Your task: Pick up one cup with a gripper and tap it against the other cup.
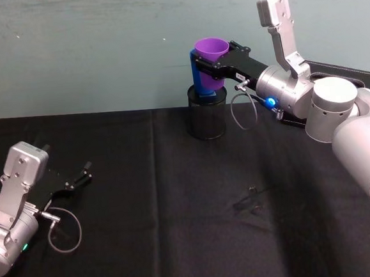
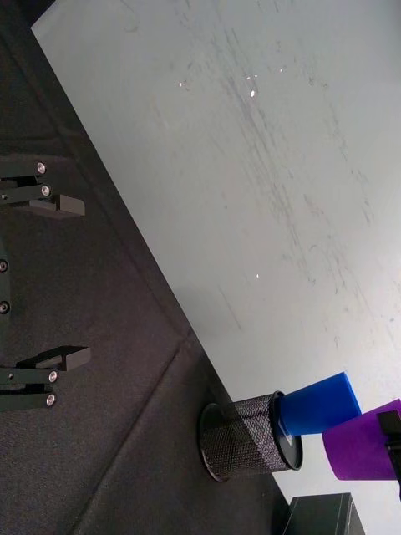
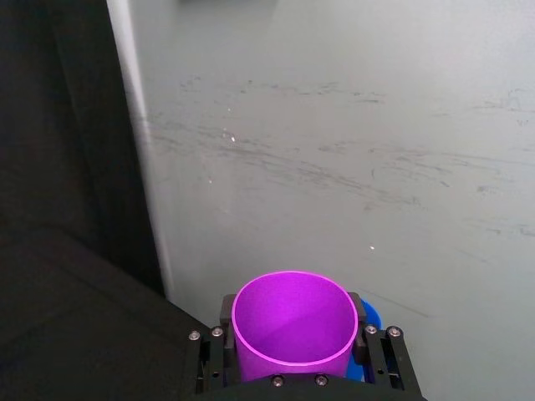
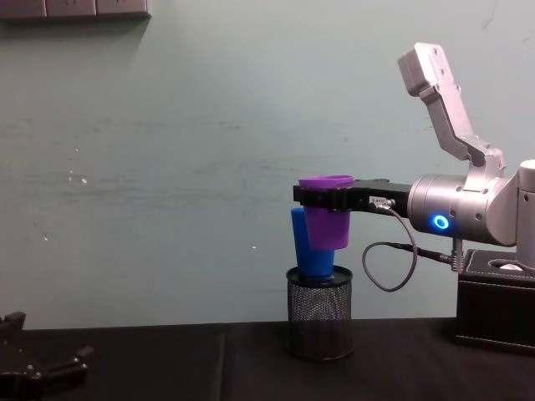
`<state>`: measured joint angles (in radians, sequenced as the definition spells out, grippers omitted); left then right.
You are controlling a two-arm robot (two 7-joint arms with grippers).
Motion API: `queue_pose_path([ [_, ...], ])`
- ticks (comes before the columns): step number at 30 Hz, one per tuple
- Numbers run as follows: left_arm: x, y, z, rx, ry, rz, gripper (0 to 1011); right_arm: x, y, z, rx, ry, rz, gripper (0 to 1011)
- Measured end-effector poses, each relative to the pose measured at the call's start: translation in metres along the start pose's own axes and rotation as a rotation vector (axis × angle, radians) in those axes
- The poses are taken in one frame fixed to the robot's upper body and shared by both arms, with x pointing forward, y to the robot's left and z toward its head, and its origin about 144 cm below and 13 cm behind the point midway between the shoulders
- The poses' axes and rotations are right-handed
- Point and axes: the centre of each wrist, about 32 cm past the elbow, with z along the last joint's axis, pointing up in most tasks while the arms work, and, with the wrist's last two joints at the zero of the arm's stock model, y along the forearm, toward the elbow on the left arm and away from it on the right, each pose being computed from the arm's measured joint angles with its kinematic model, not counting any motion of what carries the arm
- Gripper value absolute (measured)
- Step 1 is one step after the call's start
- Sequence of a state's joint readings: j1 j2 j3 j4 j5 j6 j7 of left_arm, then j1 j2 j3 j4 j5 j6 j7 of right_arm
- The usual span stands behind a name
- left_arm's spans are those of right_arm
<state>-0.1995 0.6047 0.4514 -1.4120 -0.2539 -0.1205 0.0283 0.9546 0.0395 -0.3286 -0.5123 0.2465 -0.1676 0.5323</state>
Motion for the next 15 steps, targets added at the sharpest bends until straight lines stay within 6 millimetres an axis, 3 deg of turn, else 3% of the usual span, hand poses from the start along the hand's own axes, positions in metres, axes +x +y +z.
queue_pose_path([
  [15,0.0,0.0,0.0,0.0,0.0,0.0,1011,0.0,0.0,-0.0001,0.0,0.001,0.0,754],
])
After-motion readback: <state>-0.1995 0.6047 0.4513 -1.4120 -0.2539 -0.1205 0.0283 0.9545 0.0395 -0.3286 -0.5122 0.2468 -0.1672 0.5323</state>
